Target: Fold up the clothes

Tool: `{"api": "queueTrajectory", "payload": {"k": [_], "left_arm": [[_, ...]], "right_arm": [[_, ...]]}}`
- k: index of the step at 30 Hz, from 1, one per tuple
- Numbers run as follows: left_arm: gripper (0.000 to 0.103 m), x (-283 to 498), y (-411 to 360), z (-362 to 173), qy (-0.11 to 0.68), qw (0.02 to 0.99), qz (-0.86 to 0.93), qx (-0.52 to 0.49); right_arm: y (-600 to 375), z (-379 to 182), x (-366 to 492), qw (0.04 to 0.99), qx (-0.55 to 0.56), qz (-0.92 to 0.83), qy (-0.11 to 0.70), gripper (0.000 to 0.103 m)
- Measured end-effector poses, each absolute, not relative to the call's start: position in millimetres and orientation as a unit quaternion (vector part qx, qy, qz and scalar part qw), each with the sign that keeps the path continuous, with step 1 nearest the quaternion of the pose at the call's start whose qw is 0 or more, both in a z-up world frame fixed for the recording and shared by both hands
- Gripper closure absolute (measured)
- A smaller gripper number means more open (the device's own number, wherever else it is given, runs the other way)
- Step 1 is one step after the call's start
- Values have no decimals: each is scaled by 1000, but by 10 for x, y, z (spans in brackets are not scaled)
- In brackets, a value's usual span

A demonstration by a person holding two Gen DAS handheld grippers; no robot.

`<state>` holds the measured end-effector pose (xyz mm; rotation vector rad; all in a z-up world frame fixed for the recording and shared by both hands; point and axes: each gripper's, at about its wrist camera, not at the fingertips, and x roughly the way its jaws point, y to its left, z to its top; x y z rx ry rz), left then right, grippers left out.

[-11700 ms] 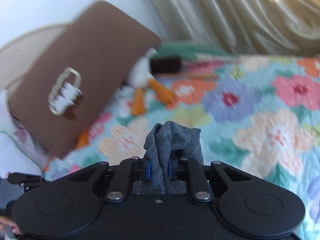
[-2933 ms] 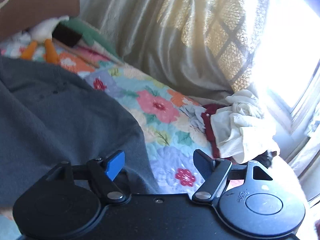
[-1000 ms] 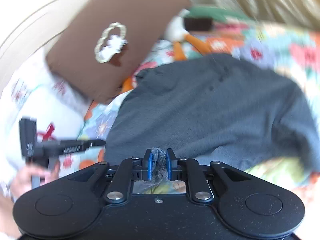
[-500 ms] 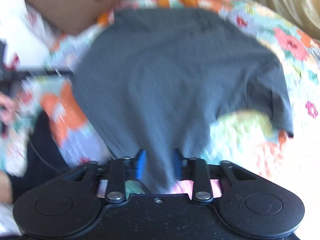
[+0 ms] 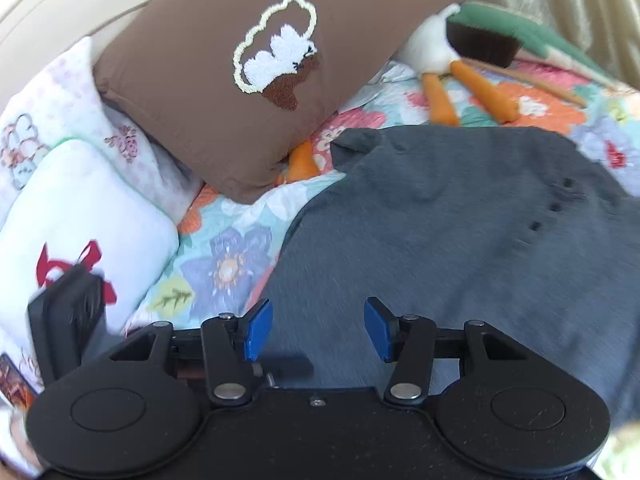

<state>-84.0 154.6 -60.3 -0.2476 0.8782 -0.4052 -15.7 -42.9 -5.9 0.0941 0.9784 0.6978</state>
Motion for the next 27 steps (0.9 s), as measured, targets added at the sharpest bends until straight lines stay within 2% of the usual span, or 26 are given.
{"api": "queueTrajectory", "payload": {"k": [2, 3, 5, 7, 9, 11, 12, 13, 22, 24, 25, 26, 27], "left_arm": [[100, -937, 1655, -519, 396, 897, -169, -99], [96, -959, 1670, -487, 393, 904, -149, -77], [80, -996, 1689, -427, 390, 915, -105, -28], [51, -986, 1680, -405, 392, 915, -100, -9], [48, -930, 1695, -451, 391, 913, -109, -26], [58, -856, 1713, -546, 406, 905, -117, -50], [87, -830, 1719, -593, 412, 901, -126, -60], [99, -822, 1701, -621, 411, 899, -135, -62], [100, -804, 1265, -677, 409, 894, -184, -15], [99, -816, 1174, -698, 412, 893, -183, 12], [99, -840, 1148, -691, 410, 894, -181, 27], [99, -867, 1124, -682, 408, 894, -179, 42], [97, -908, 1138, -651, 403, 896, -178, 49]], "right_arm": [[-329, -171, -120, 820, 27, 330, 466, 47], [-296, -230, -100, 818, 22, 333, 469, 47], [-261, -335, -42, 814, 32, 341, 470, 47], [-240, -436, 11, 805, 62, 358, 469, 47], [-228, -560, 33, 790, 96, 383, 470, 47], [-209, -702, 23, 774, 122, 400, 475, 47], [-195, -767, 10, 767, 131, 406, 479, 47], [-181, -824, -8, 762, 134, 412, 481, 47], [-332, -912, 2, 760, 176, 409, 474, 44], [-309, -926, -16, 774, 146, 399, 469, 54], [-298, -933, -25, 781, 131, 394, 466, 80], [-286, -940, -33, 788, 116, 389, 463, 95], [-308, -958, -23, 789, 117, 385, 464, 95]]}}
